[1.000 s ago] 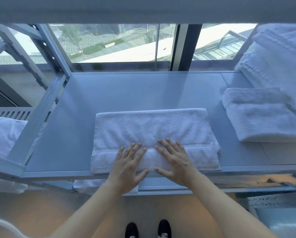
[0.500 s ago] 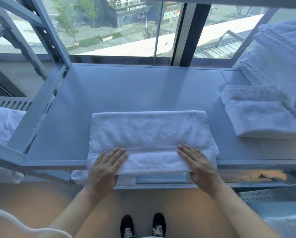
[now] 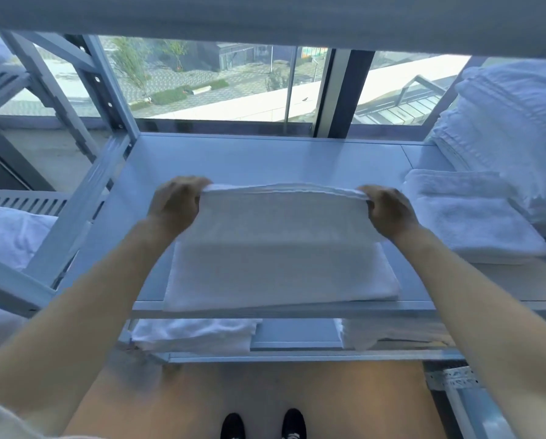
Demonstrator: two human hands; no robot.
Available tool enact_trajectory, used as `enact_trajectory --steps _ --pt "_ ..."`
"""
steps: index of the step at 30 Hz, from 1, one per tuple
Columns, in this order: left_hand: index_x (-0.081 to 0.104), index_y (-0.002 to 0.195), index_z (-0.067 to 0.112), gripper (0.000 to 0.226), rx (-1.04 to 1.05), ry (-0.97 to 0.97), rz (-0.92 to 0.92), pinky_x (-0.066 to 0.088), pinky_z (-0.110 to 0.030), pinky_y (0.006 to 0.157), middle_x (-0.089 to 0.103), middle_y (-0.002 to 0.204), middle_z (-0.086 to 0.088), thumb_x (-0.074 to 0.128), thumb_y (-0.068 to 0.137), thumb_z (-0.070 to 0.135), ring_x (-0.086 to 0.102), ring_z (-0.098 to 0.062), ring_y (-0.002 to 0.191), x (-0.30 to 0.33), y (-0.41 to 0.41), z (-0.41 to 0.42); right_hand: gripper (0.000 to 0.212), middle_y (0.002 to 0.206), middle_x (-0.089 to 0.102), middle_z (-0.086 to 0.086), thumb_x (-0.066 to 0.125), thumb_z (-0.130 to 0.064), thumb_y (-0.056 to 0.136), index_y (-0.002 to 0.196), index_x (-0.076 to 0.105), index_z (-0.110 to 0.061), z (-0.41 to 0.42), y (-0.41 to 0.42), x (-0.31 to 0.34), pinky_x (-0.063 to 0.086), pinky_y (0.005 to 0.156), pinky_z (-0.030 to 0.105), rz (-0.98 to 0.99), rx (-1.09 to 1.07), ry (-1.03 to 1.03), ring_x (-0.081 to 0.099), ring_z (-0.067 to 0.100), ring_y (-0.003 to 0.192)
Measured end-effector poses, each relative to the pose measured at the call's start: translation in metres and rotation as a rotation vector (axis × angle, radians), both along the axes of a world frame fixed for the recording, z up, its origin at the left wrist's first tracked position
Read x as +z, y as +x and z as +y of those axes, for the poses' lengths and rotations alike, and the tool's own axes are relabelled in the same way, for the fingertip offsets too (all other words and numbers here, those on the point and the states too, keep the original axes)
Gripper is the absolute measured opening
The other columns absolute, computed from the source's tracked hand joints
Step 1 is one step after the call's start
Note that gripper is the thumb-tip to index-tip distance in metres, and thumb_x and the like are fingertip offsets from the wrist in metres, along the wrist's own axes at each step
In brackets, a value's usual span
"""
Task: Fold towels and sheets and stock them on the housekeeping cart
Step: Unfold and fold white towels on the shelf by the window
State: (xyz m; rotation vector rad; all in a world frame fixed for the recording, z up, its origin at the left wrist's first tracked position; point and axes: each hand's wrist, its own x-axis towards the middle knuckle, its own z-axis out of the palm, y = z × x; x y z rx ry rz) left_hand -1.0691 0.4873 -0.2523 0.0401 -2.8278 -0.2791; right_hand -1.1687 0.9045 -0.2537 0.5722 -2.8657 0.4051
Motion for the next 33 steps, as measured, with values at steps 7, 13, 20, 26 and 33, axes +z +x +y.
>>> enact_trajectory --steps 7,13,20,26,33 --pt "0.07 0.12 0.015 0.04 -0.014 0.021 0.258 0.053 -0.05 0.087 0.073 0.116 -0.014 0.053 0.089 -0.003 0.065 -0.042 0.103 0.034 -0.004 -0.01 0.036 0.112 0.075 0.011 0.047 -0.002 0.09 0.116 0.071 -0.011 0.0 -0.014 0.037 0.049 0.091 0.044 0.345 0.079 -0.093 0.069 0.036 0.101" --pt "0.069 0.131 0.011 0.051 -0.052 0.052 0.235 0.046 -0.048 0.1 0.068 0.133 -0.012 0.045 0.088 -0.005 0.062 -0.035 0.118 -0.046 0.111 0.009 0.056 0.136 0.067 0.007 0.044 0.008 0.084 0.131 0.069 -0.01 0.043 0.06 -0.031 0.044 0.101 0.045 0.35 0.252 -0.037 0.061 0.027 0.129" --pt "0.066 0.137 0.011 0.064 -0.081 0.08 0.01 0.048 -0.051 0.106 0.057 0.149 -0.007 0.042 0.081 -0.011 0.051 -0.031 0.14 -0.139 0.178 0.031 0.077 0.15 0.055 0.005 0.038 0.013 0.072 0.141 0.061 -0.01 0.077 0.118 -0.118 0.048 0.104 0.048 0.011 0.295 0.114 0.051 0.028 0.14" --pt "0.07 0.131 0.013 0.061 -0.04 0.12 -0.021 0.049 -0.058 0.102 0.061 0.144 -0.006 0.05 0.078 -0.01 0.057 -0.031 0.134 -0.131 0.169 0.028 0.074 0.146 0.06 0.003 0.034 0.008 0.072 0.136 0.066 -0.01 0.071 0.116 -0.114 0.047 0.103 0.041 -0.028 0.249 0.036 0.056 0.026 0.136" --pt "0.077 0.112 0.021 0.04 0.046 0.232 -0.096 0.056 -0.047 0.083 0.076 0.113 -0.014 0.044 0.093 0.033 0.072 -0.038 0.106 -0.039 0.055 0.001 0.051 0.119 0.074 0.013 0.056 0.015 0.079 0.118 0.075 -0.012 0.028 0.023 -0.041 0.054 0.09 0.043 -0.001 0.047 -0.053 0.07 0.037 0.109"
